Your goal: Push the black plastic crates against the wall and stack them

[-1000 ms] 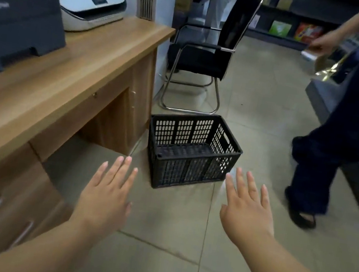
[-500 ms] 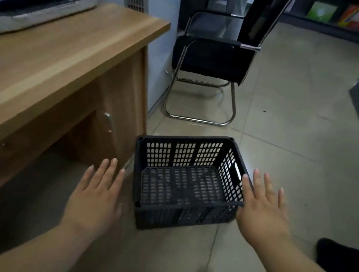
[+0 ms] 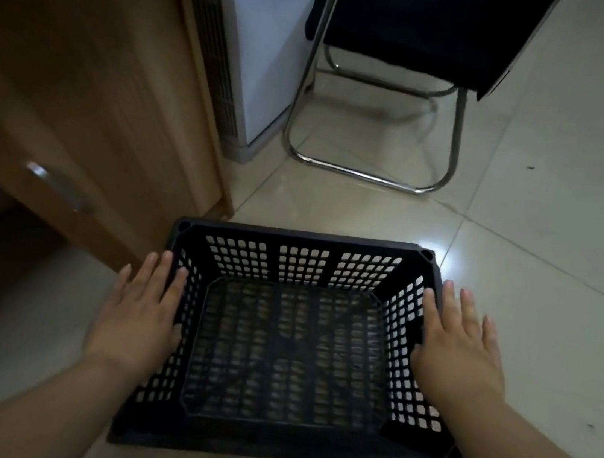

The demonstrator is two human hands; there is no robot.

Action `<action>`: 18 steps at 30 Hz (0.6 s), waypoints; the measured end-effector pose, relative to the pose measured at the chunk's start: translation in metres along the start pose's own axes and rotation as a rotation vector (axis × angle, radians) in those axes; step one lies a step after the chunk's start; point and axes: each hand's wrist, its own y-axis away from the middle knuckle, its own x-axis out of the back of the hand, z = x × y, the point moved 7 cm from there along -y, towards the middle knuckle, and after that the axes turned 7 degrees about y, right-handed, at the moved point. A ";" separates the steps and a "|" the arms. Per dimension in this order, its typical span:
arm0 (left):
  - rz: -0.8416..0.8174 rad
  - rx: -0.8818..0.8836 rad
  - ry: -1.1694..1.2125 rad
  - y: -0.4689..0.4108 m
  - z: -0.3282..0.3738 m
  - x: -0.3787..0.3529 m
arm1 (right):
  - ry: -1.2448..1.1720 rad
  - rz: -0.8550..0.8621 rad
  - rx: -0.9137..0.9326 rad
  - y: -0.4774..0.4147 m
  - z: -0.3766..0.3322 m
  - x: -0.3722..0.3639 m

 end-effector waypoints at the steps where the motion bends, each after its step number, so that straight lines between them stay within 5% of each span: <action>1: -0.015 0.011 -0.007 -0.013 0.000 -0.013 | 0.012 -0.024 -0.002 -0.014 0.001 -0.015; 9: -0.037 0.041 -0.111 -0.085 -0.014 -0.101 | 0.145 -0.112 -0.055 -0.095 0.013 -0.106; 18: 0.013 -0.057 -0.221 -0.095 -0.021 -0.107 | 0.230 -0.136 -0.084 -0.107 0.010 -0.115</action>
